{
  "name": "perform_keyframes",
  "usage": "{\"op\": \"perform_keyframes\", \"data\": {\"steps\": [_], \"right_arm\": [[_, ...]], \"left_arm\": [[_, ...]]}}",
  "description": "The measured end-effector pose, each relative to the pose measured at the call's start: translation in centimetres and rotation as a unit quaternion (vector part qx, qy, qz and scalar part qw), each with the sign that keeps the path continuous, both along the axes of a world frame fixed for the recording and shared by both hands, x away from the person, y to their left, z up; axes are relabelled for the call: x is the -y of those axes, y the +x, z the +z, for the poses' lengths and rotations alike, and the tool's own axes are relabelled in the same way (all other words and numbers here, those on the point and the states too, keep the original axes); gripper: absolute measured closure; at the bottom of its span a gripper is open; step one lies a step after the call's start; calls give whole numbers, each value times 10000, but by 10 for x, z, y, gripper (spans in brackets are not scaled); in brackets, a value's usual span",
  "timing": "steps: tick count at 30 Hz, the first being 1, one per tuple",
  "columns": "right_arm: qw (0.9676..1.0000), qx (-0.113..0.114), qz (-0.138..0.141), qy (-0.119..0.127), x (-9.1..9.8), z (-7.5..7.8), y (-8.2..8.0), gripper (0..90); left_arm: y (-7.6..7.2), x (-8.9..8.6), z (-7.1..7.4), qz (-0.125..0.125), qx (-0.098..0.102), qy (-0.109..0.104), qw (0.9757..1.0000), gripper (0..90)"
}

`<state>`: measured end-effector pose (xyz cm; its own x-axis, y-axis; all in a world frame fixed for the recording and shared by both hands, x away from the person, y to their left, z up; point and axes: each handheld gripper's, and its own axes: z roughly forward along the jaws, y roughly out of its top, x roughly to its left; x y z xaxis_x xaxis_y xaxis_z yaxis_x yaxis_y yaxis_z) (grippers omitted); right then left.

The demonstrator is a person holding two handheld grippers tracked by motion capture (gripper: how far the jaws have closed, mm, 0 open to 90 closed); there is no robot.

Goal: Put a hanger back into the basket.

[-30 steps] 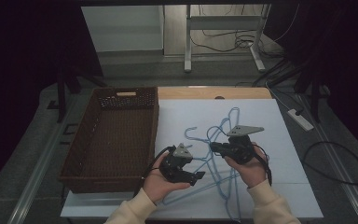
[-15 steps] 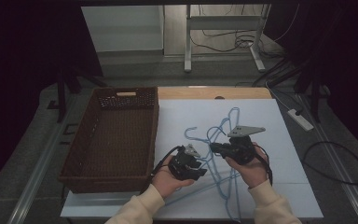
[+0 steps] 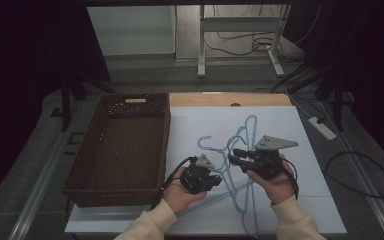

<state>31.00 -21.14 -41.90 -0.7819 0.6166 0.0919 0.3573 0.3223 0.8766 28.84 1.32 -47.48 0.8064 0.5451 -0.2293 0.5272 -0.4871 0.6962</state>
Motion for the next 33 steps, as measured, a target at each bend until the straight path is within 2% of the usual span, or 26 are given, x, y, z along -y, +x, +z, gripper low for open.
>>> {"op": "perform_keyframes", "data": {"steps": [3,7,8,10,18,23,25,33], "right_arm": [[9993,240,-176,211,12,3,-10,493],[9974,461,-356,414,29,-1,-24,401],[9974,461,-356,414,29,-1,-24,401],[9965,473,-465,517,43,-4,-32,365],[9949,492,-719,499,68,-15,-37,328],[9942,546,-813,437,75,-18,-36,324],[9933,499,-943,439,78,-21,-35,324],[9933,368,-1016,406,86,-31,-30,322]], "left_arm": [[-3,0,4,-14,49,-101,9999,859],[-6,-1,9,-76,5,-246,9997,859],[-6,-1,9,-76,5,-246,9997,859],[-7,-3,13,-79,-8,-323,9994,859],[-5,-16,23,61,65,-498,9987,859],[-2,-25,31,241,57,-640,9976,858],[0,-30,34,326,11,-696,9970,859],[1,-44,45,529,76,-850,9949,858]]}}
